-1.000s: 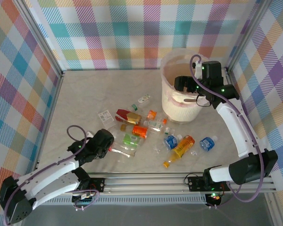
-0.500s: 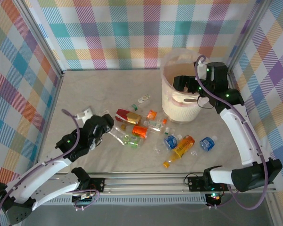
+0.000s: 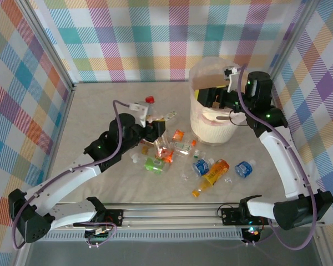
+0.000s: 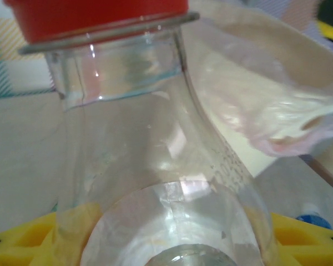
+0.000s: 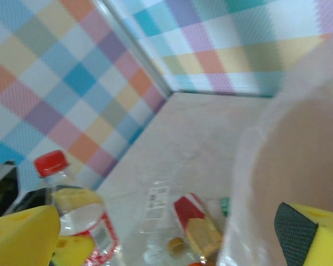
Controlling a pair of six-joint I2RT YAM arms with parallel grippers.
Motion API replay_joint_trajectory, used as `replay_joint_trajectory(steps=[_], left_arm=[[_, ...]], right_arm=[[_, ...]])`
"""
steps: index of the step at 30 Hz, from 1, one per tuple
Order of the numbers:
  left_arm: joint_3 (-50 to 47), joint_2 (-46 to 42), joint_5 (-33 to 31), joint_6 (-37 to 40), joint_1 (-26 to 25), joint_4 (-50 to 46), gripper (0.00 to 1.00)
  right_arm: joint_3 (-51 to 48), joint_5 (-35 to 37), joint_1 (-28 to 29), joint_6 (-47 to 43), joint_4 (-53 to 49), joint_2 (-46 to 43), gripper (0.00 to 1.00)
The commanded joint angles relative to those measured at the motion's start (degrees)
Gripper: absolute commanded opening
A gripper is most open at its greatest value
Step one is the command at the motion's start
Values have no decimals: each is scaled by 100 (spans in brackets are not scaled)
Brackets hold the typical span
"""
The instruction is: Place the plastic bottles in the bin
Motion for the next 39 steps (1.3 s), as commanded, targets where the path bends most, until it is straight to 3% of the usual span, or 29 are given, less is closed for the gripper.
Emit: replay_joint_trajectory(steps=[1, 13, 28, 39], left_arm=[[274, 155, 894, 821, 42, 551, 29], [633, 764, 1954, 973, 41, 1013, 28], [866, 1105, 2507, 867, 45, 1196, 26], [854, 1103, 2286, 851, 40, 1069, 30]], right_arm=[[224, -1151, 29, 343, 687, 252, 97], [606, -2087, 630, -30, 871, 808, 75], [632, -2346, 1013, -334, 685, 1291, 51], [626, -2033, 1085, -282, 573, 1317, 12]])
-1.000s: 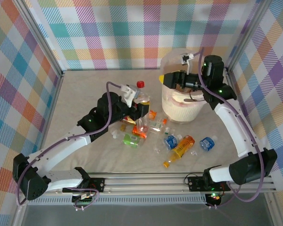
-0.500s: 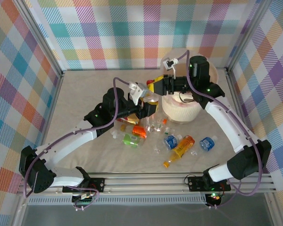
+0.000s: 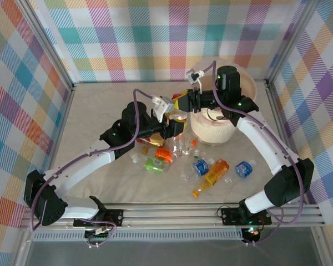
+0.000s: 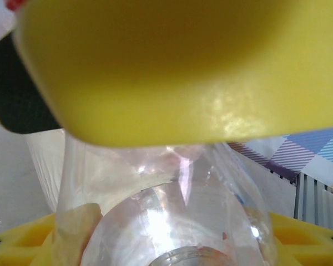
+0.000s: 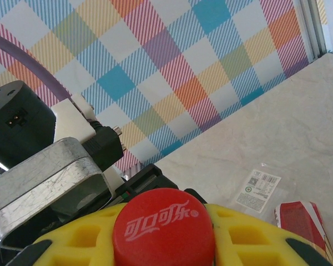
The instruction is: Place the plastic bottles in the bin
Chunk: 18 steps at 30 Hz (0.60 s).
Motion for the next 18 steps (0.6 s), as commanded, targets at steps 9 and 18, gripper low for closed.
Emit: replay_joint_trajectory(steps=[9, 18], left_arm=[[-16, -290, -475, 161, 7, 194, 99], [-432, -987, -867, 98, 1, 122, 100]], right_arm=[[366, 947, 63, 72, -804, -88, 0], [1170, 1839, 63, -240, -1345, 79, 0]])
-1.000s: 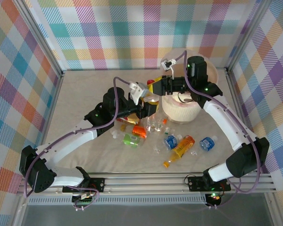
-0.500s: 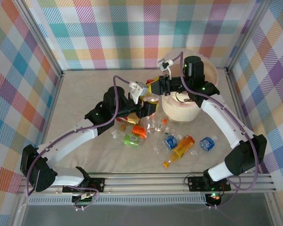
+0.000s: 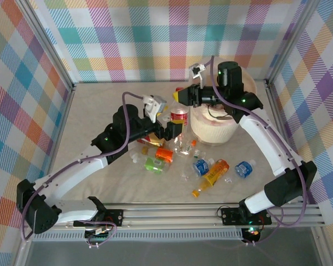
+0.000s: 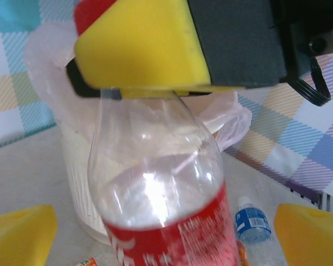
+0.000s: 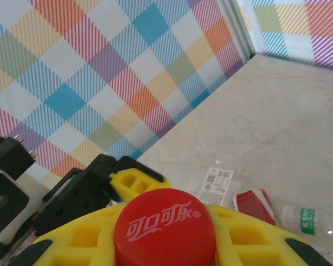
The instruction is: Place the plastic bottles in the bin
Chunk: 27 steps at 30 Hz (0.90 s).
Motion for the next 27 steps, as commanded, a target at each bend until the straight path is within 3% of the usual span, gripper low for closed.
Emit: replay_joint_trajectory(steps=[1, 11, 14, 23, 27], left_arm=[[-233, -405, -302, 38, 3, 71, 100], [-984, -1391, -1832, -138, 10, -36, 100], [-1116, -1595, -2277, -217, 3, -102, 100], [-1159, -1686, -2757, -283, 9, -342, 100], [-1147, -1679, -3071, -338, 15, -394, 100]], right_arm=[[467, 481, 21, -247, -264, 64, 0], [1756, 2115, 8, -929, -662, 214, 4], [2316, 2835, -6, -1195, -873, 376, 0], [3383, 4168, -165, -1747, -856, 764, 0], [3600, 4446, -333, -1784, -756, 872, 0]])
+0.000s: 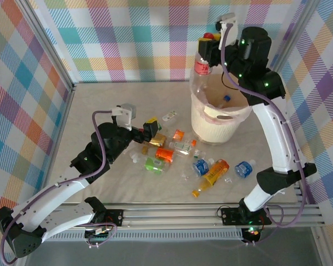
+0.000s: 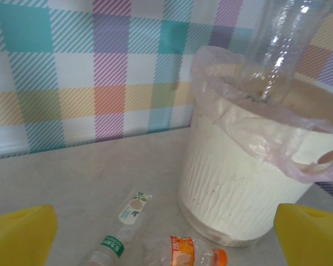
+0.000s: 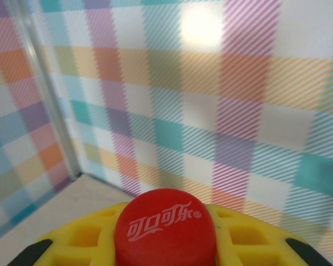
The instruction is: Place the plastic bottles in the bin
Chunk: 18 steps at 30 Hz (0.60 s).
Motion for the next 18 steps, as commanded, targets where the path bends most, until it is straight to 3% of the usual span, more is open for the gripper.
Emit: replay_joint_trajectory(steps=[1, 8, 18], left_arm=[[-34, -57, -455, -140, 16, -69, 100], [0, -25, -700, -194, 34, -205, 100], [46, 36, -1102, -495, 175, -413, 100]], right_arm=[[273, 515, -178, -190, 114, 96, 0], [341, 397, -470, 77, 178, 92, 0], [-426, 1791, -624, -217, 97, 80, 0]])
